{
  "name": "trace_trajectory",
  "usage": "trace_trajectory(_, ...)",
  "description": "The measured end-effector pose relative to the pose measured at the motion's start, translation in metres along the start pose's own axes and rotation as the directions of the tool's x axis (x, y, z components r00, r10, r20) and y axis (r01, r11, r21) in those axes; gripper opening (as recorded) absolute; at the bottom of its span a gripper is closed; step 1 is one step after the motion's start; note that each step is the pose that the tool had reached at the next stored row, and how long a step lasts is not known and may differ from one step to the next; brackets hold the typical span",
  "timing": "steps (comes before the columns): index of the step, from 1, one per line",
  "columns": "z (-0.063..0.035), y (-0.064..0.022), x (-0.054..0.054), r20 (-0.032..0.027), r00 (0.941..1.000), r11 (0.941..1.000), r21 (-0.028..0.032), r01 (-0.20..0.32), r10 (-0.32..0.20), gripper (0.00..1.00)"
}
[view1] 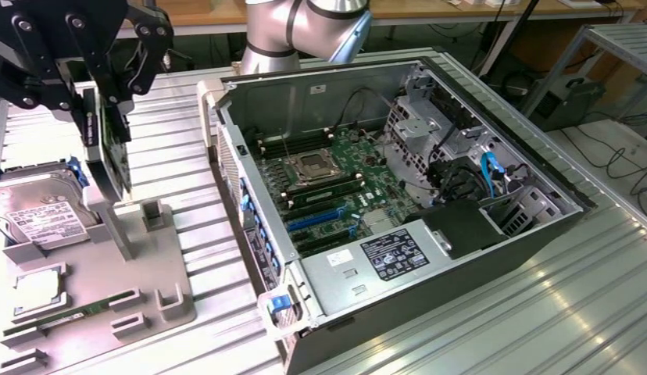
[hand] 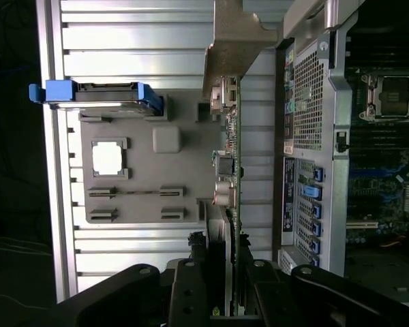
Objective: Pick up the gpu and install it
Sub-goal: 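Pick up the gpu and move the gpu toward the slot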
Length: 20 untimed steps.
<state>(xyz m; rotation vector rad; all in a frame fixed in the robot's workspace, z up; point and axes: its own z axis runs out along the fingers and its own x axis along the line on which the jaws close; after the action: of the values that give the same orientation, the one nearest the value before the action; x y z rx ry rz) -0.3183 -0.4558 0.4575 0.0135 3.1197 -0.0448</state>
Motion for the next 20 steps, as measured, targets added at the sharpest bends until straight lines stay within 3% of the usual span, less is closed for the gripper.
trace_trajectory(20,0.0003,0.0001,-0.015,0.0,1.0,1.0,0.0031,0.0,0.0,0.27)
